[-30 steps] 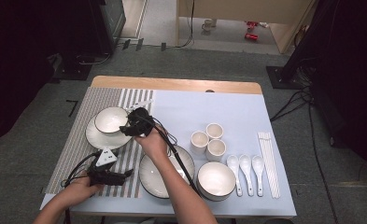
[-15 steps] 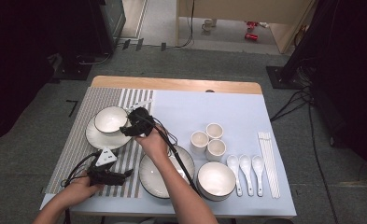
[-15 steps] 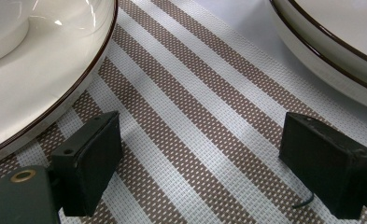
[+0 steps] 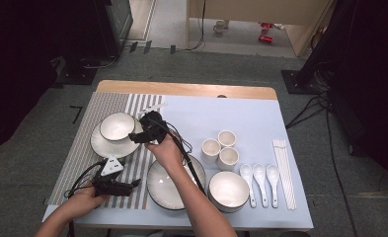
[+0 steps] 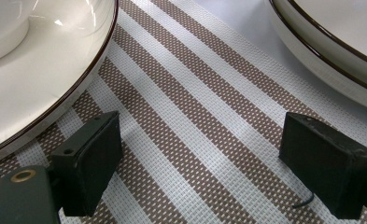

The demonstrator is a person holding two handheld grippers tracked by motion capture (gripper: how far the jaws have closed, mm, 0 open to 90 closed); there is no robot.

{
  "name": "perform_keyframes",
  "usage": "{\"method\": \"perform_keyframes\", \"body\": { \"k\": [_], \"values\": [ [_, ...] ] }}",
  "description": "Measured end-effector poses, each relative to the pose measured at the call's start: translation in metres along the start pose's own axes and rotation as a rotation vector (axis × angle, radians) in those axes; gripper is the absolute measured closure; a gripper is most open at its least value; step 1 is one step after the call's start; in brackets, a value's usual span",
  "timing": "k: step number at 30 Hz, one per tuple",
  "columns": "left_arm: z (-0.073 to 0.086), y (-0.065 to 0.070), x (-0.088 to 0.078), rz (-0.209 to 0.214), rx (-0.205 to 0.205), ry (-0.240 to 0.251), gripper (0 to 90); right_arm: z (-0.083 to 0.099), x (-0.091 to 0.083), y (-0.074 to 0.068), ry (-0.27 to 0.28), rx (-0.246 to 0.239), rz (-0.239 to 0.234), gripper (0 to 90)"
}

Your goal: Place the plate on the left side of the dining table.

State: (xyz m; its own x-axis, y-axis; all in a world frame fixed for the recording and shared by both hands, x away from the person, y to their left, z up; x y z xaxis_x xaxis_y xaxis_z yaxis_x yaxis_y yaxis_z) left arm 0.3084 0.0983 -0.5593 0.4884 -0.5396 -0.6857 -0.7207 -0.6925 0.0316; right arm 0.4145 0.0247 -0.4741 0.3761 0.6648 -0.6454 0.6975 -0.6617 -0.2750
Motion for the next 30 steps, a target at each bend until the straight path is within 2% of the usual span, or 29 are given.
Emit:
{"method": "perform_keyframes", "body": {
  "k": [5,12,24,30],
  "values": [
    [0.000,0.000,0.000,-0.002,0.002,-0.001,13.1,-0.002,-0.011,-0.001,0.014,0.012,-0.004,34.7],
    [0.000,0.000,0.000,-0.001,0.004,-0.003,13.1,0.002,-0.024,-0.005,-0.005,0.021,-0.005,34.7],
    [0.000,0.000,0.000,-0.001,0.003,-0.003,13.0,0.007,-0.051,-0.011,-0.004,-0.002,-0.018,34.7],
    [0.000,0.000,0.000,0.000,0.001,-0.003,13.1,0.009,-0.061,-0.016,-0.010,-0.038,-0.030,34.5]
  ]
}}
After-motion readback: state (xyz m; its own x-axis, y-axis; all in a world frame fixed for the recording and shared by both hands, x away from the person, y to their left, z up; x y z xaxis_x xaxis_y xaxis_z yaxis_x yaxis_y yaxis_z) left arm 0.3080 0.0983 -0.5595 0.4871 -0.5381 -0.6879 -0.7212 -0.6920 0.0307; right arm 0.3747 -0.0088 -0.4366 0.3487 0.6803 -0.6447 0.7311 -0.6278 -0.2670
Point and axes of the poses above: each handheld gripper's, and its own axes: x roughly forward along the jaws, z roughly out of its underside, y roughly to its right, the point moved 9 cm from there along x, roughly forward along the jaws, and after that the axes turned 1 degree about z, right-handed, at the moved point
